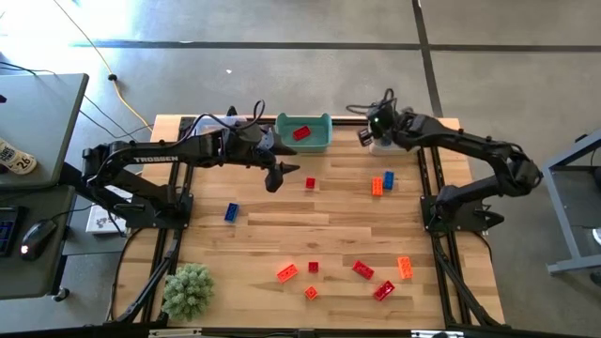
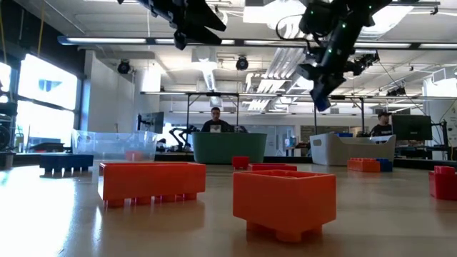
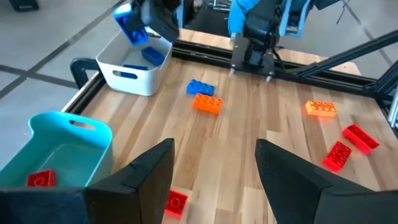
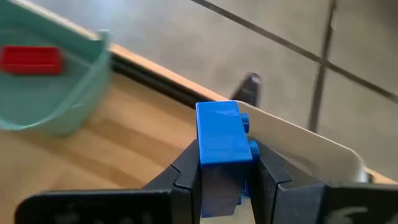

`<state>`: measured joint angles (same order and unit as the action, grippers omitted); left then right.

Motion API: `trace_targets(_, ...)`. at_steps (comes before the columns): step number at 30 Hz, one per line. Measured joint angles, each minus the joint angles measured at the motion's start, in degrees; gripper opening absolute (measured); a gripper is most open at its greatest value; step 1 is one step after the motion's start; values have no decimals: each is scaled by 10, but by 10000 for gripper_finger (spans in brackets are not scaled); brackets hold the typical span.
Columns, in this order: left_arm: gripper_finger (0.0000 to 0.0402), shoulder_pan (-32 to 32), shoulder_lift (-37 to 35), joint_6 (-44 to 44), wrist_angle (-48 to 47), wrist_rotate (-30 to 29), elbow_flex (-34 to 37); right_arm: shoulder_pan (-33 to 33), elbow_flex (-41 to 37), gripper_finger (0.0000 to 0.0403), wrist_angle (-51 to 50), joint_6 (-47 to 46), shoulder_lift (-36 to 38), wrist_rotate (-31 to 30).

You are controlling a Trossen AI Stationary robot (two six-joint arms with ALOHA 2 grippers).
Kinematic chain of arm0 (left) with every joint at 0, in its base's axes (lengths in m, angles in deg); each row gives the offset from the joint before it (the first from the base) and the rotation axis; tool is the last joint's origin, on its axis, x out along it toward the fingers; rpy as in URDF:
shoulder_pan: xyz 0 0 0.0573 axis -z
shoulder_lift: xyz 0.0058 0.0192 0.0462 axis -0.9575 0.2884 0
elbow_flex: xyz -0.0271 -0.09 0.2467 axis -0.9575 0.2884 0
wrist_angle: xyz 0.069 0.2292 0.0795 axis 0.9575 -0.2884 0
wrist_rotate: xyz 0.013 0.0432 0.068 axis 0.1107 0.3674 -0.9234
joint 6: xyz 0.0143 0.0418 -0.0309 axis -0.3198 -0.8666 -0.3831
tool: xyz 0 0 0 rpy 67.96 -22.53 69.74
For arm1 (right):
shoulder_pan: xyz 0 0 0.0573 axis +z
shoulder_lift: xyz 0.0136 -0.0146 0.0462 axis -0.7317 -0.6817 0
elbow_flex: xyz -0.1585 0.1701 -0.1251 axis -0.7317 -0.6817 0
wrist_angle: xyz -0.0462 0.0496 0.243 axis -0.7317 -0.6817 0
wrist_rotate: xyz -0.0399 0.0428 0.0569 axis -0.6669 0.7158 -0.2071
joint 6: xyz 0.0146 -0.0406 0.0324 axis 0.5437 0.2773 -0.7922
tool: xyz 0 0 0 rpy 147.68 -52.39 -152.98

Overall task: Sort & place blocks by color
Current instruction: Put the blue game piece into the white bin

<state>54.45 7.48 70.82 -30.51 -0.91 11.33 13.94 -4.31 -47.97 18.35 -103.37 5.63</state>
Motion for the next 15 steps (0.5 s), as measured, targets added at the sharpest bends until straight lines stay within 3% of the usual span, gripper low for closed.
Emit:
trace_targets(4, 212, 2, 0, 23, -15, 0, 0, -55, 0, 67, -20, 0, 0, 9)
trace_targets(15, 211, 23, 0, 62, -49, 2, 0, -178, -1, 67, -83, 0, -74, 119)
